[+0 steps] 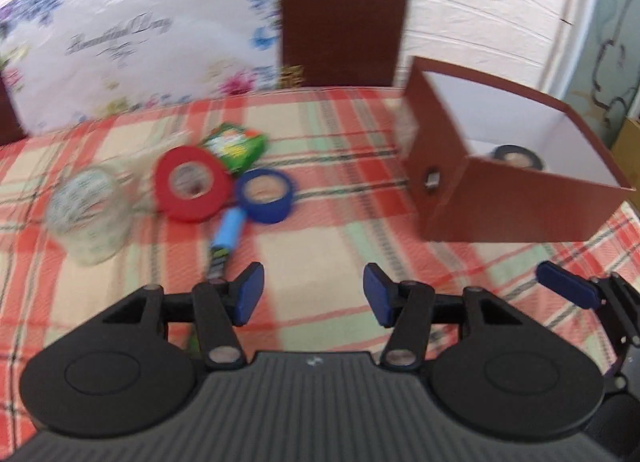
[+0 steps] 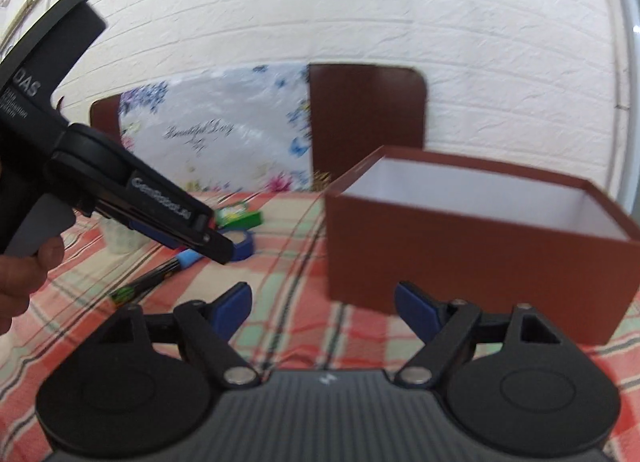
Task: Organize objects
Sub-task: 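Close the left tool on the blue-capped marker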
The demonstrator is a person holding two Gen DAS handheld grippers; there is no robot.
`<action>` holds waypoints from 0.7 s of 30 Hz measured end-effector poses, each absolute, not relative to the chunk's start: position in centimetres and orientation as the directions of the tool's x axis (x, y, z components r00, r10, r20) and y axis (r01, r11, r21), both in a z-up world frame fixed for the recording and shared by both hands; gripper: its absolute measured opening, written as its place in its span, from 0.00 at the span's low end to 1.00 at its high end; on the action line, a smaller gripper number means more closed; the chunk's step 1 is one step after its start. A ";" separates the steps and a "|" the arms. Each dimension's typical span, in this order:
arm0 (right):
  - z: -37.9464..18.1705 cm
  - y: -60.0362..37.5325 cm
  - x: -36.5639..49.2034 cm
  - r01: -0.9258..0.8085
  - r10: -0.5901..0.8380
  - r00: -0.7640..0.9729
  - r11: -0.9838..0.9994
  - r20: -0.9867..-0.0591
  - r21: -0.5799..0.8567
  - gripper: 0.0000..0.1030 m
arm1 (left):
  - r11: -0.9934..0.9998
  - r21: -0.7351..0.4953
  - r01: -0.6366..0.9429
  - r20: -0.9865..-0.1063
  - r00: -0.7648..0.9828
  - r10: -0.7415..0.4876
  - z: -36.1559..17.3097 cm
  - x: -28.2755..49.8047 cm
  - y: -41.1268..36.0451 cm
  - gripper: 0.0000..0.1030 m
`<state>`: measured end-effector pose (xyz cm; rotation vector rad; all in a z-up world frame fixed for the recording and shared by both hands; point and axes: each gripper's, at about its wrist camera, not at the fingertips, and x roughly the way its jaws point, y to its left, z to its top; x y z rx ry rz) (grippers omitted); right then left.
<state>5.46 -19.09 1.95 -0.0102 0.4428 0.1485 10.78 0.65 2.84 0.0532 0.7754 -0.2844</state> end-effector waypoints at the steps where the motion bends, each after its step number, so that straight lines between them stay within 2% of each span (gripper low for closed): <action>1: 1.8 -18.7 5.7 -0.156 0.152 0.884 0.987 -0.442 0.028 0.78 | 0.970 -0.044 0.240 -0.699 0.686 -0.201 2.5 10.8 1.8 0.55; 4: 1.0 -17.5 5.8 -0.170 0.171 0.859 0.984 -0.482 0.046 0.78 | 0.986 -0.011 0.166 -0.701 0.702 -0.126 1.7 11.0 4.5 0.55; 7: 0.5 -17.1 6.6 -0.172 0.179 0.835 0.983 -0.520 0.062 0.78 | 0.987 -0.032 0.157 -0.715 0.687 -0.133 0.8 11.6 5.6 0.55; 9: 0.4 -16.6 6.4 -0.176 0.176 0.829 0.983 -0.531 0.052 0.78 | 0.987 -0.004 0.162 -0.718 0.686 -0.115 -0.2 12.4 5.3 0.55; 10: 0.4 -16.4 6.3 -0.177 0.173 0.828 0.983 -0.534 0.044 0.78 | 0.986 0.021 0.165 -0.721 0.686 -0.099 -1.0 13.0 5.1 0.43; 11: 0.5 -16.0 6.2 -0.179 0.170 0.827 0.983 -0.536 0.036 0.78 | 0.984 0.020 0.176 -0.735 0.670 -0.104 -2.0 13.5 5.0 0.24; 13: 0.9 -15.6 5.8 -0.188 0.170 0.830 0.982 -0.531 0.020 0.78 | 0.982 0.008 0.190 -0.720 0.682 -0.126 -2.2 13.3 5.1 0.20; 14: 1.2 -15.6 5.7 -0.193 0.171 0.833 0.981 -0.526 0.012 0.78 | 0.973 -0.013 0.232 -0.725 0.667 -0.169 -2.0 12.9 4.9 0.17; 17: 1.9 -15.7 5.5 -0.196 0.174 0.844 0.980 -0.506 0.010 0.78 | 0.916 -0.069 0.394 -0.732 0.605 -0.315 -1.7 10.6 3.6 0.16; 21: 2.3 -16.6 6.0 -0.179 0.198 0.833 0.980 -0.516 0.087 0.77 | 0.759 0.060 0.649 -0.725 0.551 -0.414 -2.1 6.1 0.9 0.17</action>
